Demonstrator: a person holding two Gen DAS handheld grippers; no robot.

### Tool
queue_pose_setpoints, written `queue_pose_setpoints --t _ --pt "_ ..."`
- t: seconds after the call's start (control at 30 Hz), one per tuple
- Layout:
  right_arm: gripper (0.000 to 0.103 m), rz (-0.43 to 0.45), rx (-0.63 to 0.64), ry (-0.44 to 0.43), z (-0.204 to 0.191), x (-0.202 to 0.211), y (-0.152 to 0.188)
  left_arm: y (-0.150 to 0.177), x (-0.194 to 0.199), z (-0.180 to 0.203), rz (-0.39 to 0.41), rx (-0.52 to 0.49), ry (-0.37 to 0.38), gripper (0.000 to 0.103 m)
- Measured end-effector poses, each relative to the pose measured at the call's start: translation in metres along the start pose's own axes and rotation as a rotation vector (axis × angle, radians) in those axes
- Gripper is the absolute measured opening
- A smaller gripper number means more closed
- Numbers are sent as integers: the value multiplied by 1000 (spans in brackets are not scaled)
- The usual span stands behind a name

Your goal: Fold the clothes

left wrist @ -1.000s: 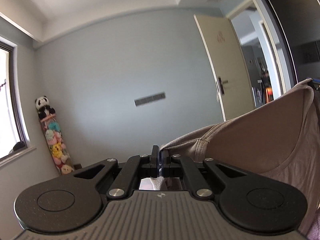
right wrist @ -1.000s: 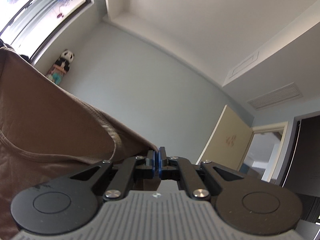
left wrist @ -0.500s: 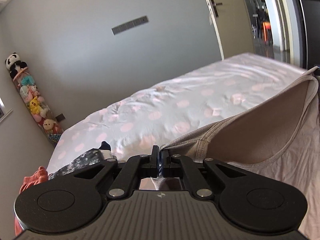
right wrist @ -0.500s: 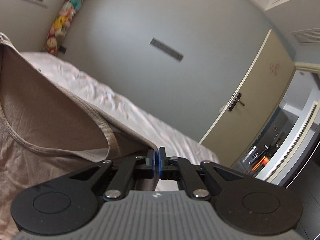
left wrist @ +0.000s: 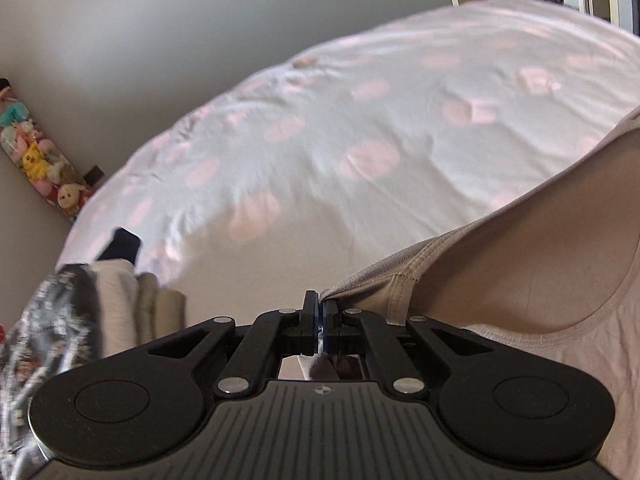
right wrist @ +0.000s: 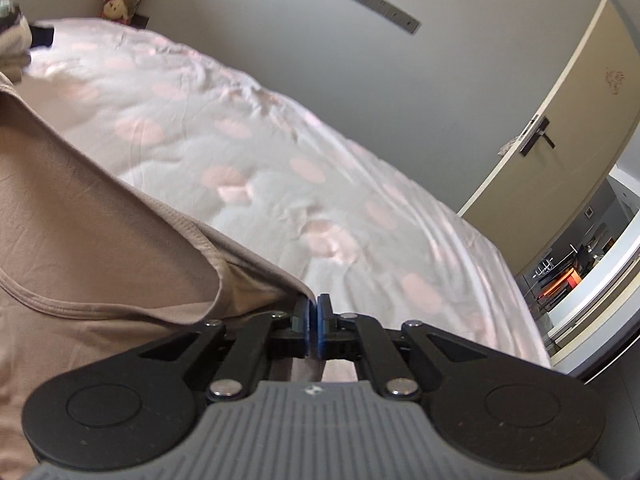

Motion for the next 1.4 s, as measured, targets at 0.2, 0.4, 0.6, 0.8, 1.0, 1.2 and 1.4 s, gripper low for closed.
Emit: queue_pose_setpoints --t 0.2,0.4,0.6,0.8,1.0,1.2,1.4 --pt "4 -38 -46 -39 0 -17 16 11 -33 18 -35 -8 26 0" --pt "11 -59 -129 -71 5 -10 24 14 -38 19 -35 26 31 5" --pt "67 -80 -211 -103 11 -3 33 24 -2 -5 -41 98 65 45" --pt "65 -122 -348 -150 2 57 73 71 55 -25 -102 128 84 47" --pt "46 -166 -491 -199 -10 122 117 139 111 -31 -174 161 89 47" --pt "43 -216 -633 -252 -22 185 159 191 151 -38 -230 334 161 47" --pt "26 -278 -758 -294 -33 209 184 215 175 -46 -194 464 153 47"
Point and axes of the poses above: each gripper's, at about its wrist camera, not at the fingertips, and x roughly against the way its jaws point, z to its right, y to its underside, the point moved 7 cm from there along -x, roughly the way its jaws point, and after that the axes turned 13 degrees about -y, right-handed, at the moved point
